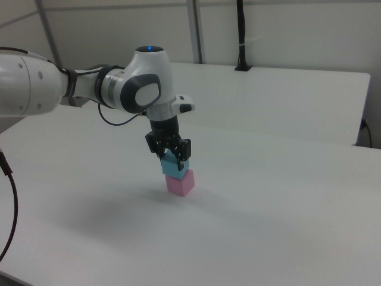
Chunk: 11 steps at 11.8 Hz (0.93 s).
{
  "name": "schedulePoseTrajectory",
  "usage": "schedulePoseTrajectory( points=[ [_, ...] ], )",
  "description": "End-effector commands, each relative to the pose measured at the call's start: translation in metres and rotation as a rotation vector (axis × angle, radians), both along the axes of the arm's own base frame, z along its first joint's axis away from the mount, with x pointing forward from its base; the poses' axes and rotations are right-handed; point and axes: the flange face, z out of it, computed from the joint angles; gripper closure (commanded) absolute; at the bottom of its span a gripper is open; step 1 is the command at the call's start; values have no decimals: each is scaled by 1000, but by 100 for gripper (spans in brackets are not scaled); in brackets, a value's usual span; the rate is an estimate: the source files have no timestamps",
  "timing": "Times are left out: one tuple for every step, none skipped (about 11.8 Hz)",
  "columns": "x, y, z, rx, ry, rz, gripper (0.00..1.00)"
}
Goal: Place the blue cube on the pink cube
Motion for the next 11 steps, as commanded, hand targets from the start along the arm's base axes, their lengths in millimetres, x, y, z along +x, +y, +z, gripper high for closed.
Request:
schedulePoseTrajectory(
  points=[
    [5, 0, 2, -7, -9, -4, 61],
    [5, 2, -6, -9, 4, -7, 38],
    [6, -2, -6, -11, 0, -40, 3],
    [5, -4, -5, -10, -1, -54, 0],
    [5, -4, -3, -10, 1, -57, 0],
    [3, -5, 3, -6, 1, -62, 0],
    [-3, -5, 20, -1, 4, -81, 0],
    [-11, 0, 42, -26, 12, -114, 0],
    [-18, 16, 67, -38, 1, -132, 0],
    [-35, 33, 101, -62, 5, -169, 0],
    [-49, 45, 120, -75, 28, -180, 0]
  ],
)
